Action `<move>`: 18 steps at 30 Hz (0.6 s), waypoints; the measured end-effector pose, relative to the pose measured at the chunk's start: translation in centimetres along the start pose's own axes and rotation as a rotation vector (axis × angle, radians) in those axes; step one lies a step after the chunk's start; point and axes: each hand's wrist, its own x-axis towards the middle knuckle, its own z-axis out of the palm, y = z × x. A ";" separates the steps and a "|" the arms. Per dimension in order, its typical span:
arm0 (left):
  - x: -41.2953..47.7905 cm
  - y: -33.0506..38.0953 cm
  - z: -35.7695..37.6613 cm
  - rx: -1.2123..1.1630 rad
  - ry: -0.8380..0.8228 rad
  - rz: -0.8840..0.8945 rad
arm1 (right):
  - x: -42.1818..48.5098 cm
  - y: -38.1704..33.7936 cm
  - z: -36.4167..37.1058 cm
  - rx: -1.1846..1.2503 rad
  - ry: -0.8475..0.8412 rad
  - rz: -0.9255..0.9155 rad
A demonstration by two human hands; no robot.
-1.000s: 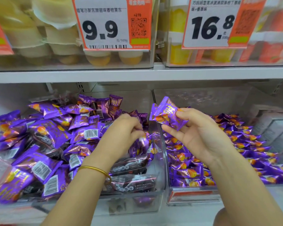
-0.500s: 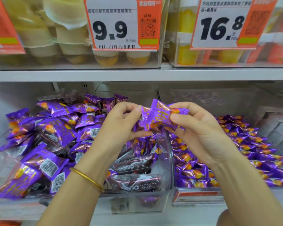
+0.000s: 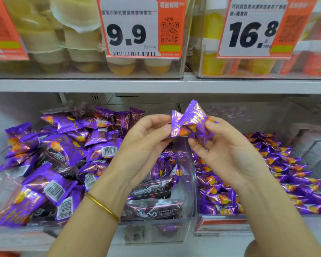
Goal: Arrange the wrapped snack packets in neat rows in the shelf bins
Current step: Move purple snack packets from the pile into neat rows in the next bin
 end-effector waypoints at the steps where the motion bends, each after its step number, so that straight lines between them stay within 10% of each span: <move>1: 0.1 -0.1 -0.3 0.032 0.015 -0.005 | 0.0 -0.1 -0.1 0.026 0.009 0.003; 6: -0.2 0.2 -0.8 0.402 -0.082 0.103 | -0.1 -0.7 -0.6 0.047 -0.014 0.014; 18: -0.2 0.3 0.0 0.235 -0.107 0.150 | -0.2 -1.0 -2.0 -0.196 -0.250 0.043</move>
